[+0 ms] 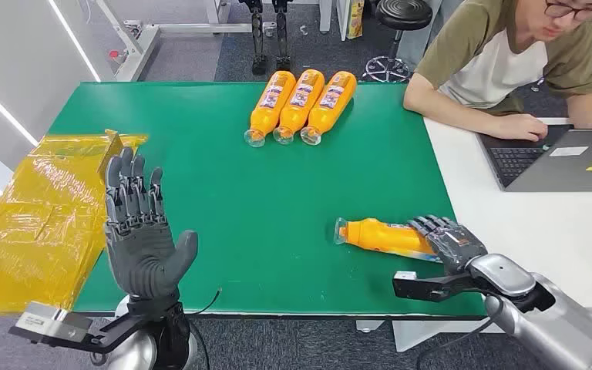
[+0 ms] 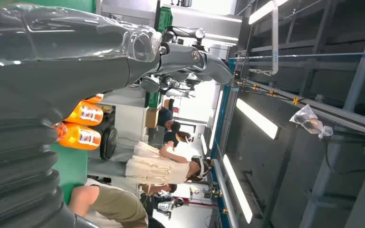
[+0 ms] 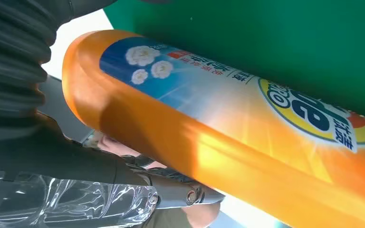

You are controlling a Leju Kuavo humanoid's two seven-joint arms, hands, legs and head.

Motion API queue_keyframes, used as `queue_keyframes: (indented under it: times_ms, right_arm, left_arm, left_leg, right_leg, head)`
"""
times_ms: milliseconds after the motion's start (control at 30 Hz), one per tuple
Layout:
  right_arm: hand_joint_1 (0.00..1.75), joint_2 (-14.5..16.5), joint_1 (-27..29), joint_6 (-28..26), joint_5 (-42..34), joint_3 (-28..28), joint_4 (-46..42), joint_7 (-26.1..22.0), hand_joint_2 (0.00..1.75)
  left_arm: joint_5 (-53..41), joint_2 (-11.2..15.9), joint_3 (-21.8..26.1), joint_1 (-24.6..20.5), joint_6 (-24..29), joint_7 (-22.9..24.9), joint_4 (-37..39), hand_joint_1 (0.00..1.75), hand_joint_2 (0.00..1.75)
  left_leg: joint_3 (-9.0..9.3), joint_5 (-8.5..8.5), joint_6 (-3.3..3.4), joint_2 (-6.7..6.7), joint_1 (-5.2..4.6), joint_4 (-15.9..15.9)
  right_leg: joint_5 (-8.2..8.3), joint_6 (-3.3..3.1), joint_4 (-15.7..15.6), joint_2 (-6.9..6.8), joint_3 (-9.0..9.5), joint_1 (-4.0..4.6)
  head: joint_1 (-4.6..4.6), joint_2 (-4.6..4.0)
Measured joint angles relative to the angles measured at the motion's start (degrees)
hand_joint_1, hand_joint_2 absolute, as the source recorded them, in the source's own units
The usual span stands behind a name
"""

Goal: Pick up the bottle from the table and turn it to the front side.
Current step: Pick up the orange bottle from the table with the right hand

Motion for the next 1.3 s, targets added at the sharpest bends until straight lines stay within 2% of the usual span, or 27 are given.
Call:
queue_keyframes:
  times_ms: [367,500,800,1000,1133,1300]
  right_arm:
    - [0.00,1.5,-0.3,-0.8,0.8,-2.3,5.6,0.7,1.75]
    - [1.75,2.9,-2.1,-0.6,1.0,-2.7,9.3,0.0,1.75]
    - [1.75,5.5,-4.3,-1.6,0.1,-2.7,14.4,-3.0,1.75]
    - [1.75,8.2,-4.1,-6.2,-1.6,-2.7,14.6,-4.2,1.75]
    - [1.75,11.3,-2.5,-15.0,-2.8,-4.1,13.7,-4.2,1.75]
    - [1.75,17.7,1.5,-32.5,-9.3,-9.9,10.4,-6.5,1.75]
  left_arm:
    - [-0.3,0.0,0.0,0.6,-0.2,0.0,-0.2,0.00,1.75]
    - [-0.3,0.0,0.0,1.0,-0.2,-0.1,-0.3,0.00,1.75]
    - [-0.5,0.0,0.0,2.1,0.0,-0.2,-1.0,0.00,1.75]
    - [-1.0,0.0,0.0,2.9,0.2,-0.4,-1.9,0.00,1.75]
    - [-1.6,0.0,0.1,3.7,0.9,-0.6,-2.7,0.00,1.75]
    - [-2.5,-0.2,0.3,4.7,2.1,-0.9,-3.3,0.00,1.75]
  left_leg:
    - [-0.02,0.00,0.01,0.01,-0.01,0.0]
    - [0.03,0.00,0.00,0.04,-0.01,0.0]
    - [0.09,0.01,0.01,0.05,0.00,0.0]
    - [0.07,0.01,0.00,0.04,0.00,0.0]
    - [0.05,0.01,0.00,0.04,0.00,0.0]
    - [0.04,0.00,-0.01,0.02,0.04,-0.1]
  right_leg:
    - [0.00,0.00,0.0,0.01,0.00,-0.01]
    - [0.00,0.00,0.0,0.05,0.01,0.01]
    - [0.02,0.00,0.0,0.05,0.08,0.01]
    - [0.02,0.00,0.0,0.04,0.07,0.02]
    - [0.00,-0.01,0.0,0.03,0.03,0.03]
    - [-0.04,-0.04,0.0,0.03,-0.01,0.06]
  head:
    - [0.01,0.00]
    - [0.00,0.00]
    - [0.00,0.00]
    - [0.00,0.00]
    - [0.00,0.00]
    - [0.00,0.00]
